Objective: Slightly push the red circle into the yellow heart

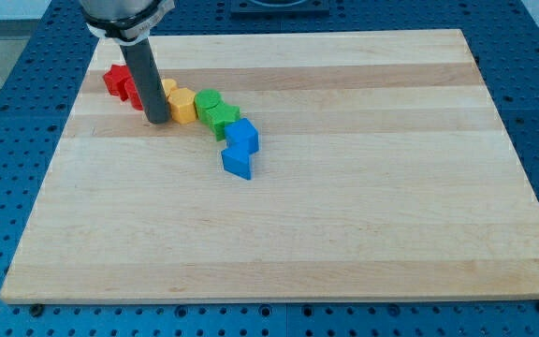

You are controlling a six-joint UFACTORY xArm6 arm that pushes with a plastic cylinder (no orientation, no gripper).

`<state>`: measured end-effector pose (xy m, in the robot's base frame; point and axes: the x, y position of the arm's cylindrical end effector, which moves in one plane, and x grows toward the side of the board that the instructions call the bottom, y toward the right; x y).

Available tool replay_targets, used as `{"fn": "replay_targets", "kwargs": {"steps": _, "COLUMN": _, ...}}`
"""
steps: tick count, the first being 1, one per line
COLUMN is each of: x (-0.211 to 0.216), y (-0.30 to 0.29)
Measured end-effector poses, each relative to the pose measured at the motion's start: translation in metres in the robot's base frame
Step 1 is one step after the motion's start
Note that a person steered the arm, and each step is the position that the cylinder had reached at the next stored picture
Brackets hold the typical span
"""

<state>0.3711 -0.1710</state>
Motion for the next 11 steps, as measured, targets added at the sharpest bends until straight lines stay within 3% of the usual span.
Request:
{"fn": "replay_targets", "kwargs": {"steps": 5, "x": -0.015, "y": -0.036}}
{"fn": "replay_targets", "kwargs": {"steps": 7, "x": -0.040, "y": -0.098}}
{"fn": "replay_targets", "kwargs": {"steps": 8, "x": -0.058, "y": -0.098}}
{"fn": "replay_targets", "kwargs": {"steps": 11, "x": -0.058, "y": -0.092}}
